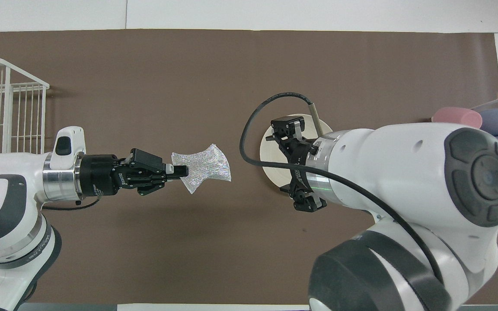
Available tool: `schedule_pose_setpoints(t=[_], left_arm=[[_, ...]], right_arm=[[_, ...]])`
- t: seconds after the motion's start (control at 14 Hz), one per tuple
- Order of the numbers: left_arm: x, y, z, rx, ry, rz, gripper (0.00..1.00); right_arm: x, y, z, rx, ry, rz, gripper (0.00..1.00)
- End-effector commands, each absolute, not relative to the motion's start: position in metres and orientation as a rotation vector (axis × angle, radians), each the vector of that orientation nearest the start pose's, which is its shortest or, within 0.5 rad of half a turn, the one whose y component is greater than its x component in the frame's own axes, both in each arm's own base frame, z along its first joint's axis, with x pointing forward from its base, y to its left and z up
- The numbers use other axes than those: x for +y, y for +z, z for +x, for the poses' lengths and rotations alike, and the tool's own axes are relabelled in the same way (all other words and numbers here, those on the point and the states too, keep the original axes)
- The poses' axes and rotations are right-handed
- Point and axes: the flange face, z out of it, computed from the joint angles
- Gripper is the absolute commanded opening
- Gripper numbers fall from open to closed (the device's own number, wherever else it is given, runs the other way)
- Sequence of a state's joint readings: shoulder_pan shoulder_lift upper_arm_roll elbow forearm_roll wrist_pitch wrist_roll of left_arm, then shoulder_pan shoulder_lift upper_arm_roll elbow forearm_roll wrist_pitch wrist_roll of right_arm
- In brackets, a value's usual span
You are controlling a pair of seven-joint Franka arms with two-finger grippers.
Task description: Wipe plate with sponge
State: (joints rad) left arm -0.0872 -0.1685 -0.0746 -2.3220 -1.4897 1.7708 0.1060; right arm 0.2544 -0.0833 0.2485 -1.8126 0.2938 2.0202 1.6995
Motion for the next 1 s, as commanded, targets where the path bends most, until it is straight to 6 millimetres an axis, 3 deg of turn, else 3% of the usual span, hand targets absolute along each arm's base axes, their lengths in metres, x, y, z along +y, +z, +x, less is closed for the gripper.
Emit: schedule_pose_setpoints(t=[0.0, 0.14, 0.36, 0.5, 0.93], left_arm=[[-0.165, 0.452, 0.447, 0.345, -0.337, 1.690, 0.00], [-0.177, 0.453, 0.442, 0.289, -0.330, 1.698, 0.00], [-0.185, 0.454, 0.437, 0.208, -0.322, 1.690, 0.00], [-0.192, 0.454, 0.434, 0.171, -0.321, 1.692, 0.00], [-0.192, 0.458, 0.431, 0.132, -0.343, 1.671, 0.00]], right_arm=[[0.295, 0.589, 0.491, 1.685, 0.214, -2.127, 1.00], [0.306, 0.584, 0.483, 1.723, 0.270, -2.107, 1.00], [0.344, 0.586, 0.458, 1.770, 0.315, -2.069, 1.00], [0.362, 0.576, 0.449, 1.747, 0.311, -2.063, 1.00], [0.363, 0.548, 0.452, 1.753, 0.298, -2.081, 1.00]])
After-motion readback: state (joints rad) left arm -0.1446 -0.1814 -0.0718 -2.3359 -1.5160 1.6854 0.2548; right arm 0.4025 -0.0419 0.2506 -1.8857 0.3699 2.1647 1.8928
